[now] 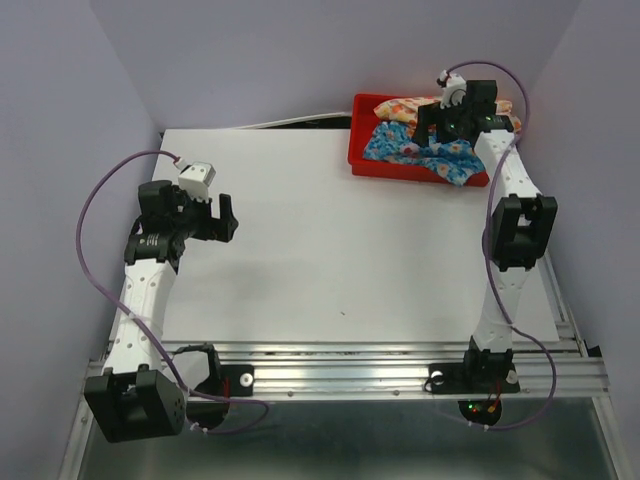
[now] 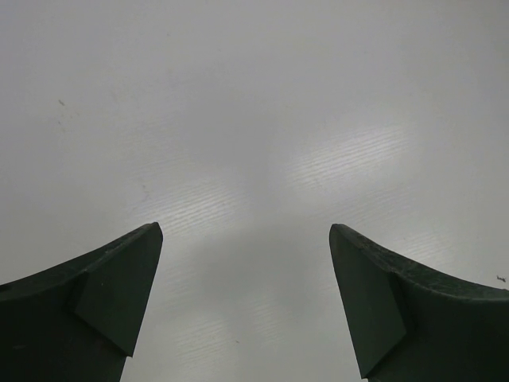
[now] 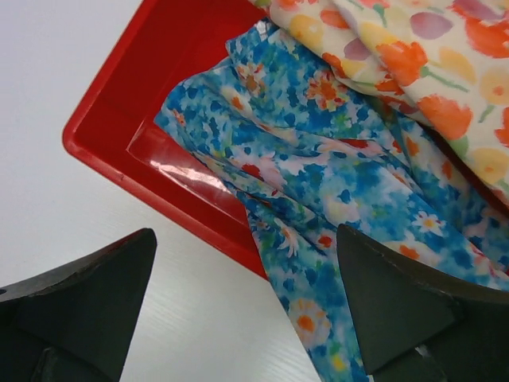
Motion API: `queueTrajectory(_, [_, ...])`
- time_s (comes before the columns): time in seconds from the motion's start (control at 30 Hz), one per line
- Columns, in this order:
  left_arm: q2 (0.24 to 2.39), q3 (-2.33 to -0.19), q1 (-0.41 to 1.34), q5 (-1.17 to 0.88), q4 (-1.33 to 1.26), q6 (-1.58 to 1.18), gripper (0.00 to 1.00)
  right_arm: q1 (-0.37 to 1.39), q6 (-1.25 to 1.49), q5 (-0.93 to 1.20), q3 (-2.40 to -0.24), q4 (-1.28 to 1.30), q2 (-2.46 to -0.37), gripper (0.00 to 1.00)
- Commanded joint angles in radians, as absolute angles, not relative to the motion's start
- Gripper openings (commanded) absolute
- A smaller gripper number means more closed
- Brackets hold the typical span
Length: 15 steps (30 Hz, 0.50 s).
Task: Fold and stack the skirts
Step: Grab the skirt from the pile
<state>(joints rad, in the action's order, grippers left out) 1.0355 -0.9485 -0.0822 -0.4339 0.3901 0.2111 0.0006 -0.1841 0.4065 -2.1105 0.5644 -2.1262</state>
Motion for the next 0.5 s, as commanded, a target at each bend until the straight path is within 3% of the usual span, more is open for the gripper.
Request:
queueTrajectory(0.0, [1.041, -0.934, -0.081, -0.478, 0.357, 0.193, 0.99, 0.040, -0.227, 0.422, -2.160, 0.491, -2.210, 1.00])
queueTrajectory(0.17, [1.051, -0.936, -0.081, -0.472, 0.367, 0.196, 0.99, 0.094, -0.314, 0.345, -2.114, 0.410, -2.273, 1.00])
queueTrajectory(0.47, [1.045, -0.925, -0.081, -0.469, 0.373, 0.196, 0.99, 0.176, -0.350, 0.008, -2.101, 0.227, -2.397, 1.00])
